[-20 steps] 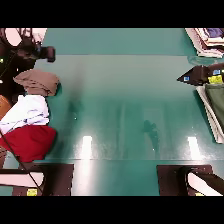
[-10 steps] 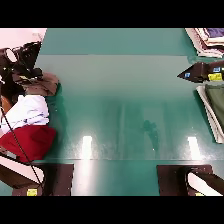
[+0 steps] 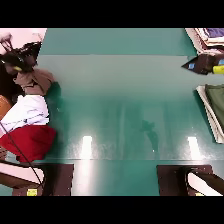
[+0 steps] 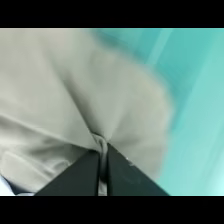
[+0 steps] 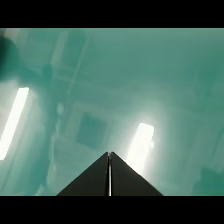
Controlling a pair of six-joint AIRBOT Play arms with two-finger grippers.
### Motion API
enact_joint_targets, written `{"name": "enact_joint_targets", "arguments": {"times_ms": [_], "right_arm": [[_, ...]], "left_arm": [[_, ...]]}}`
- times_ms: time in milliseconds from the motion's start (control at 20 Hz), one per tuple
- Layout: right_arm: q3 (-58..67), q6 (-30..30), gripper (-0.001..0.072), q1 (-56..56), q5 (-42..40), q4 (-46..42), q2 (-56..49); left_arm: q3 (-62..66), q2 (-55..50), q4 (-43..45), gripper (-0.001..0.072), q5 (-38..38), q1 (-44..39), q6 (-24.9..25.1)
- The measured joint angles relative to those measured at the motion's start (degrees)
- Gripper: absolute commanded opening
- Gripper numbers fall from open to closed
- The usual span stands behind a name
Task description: Fold the shirts.
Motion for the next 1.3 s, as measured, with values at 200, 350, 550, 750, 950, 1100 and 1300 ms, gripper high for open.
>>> {"name": "enact_joint_targets", "arguments": {"times_ms": [200,350,550,750,950,1100,1300], "right_arm": [[8.5,0.0,0.0016,0.0,-3.1,-0.2,0.0],[14.3,-0.1,0.0016,0.0,-5.0,-0.3,0.0],[18.7,-1.0,0.0015,0.0,-5.8,-0.4,0.0],[20.0,-1.4,0.0016,0.0,-4.1,-0.4,-0.1],[20.4,-1.5,0.0016,0.0,-0.9,-0.4,-0.1],[20.4,-1.6,0.0015,0.0,0.7,-0.4,-0.1],[20.4,-1.6,0.0015,0.0,1.4,-0.4,-0.1]], "left_arm": [[7.2,12.7,-0.1,0.0021,1.4,-5.2,0.1],[10.8,21.5,0.7,0.0021,2.0,-12.5,0.3],[11.9,27.1,4.7,0.0021,-0.3,-24.8,-2.6],[6.1,27.8,8.5,0.0022,-1.9,-38.3,-8.7],[-6.8,26.8,10.4,0.0024,0.2,-50.8,-15.0],[-17.2,25.5,9.6,0.0467,2.8,-57.8,-17.6],[-24.9,24.7,9.3,0.0618,4.3,-60.9,-18.4]]}}
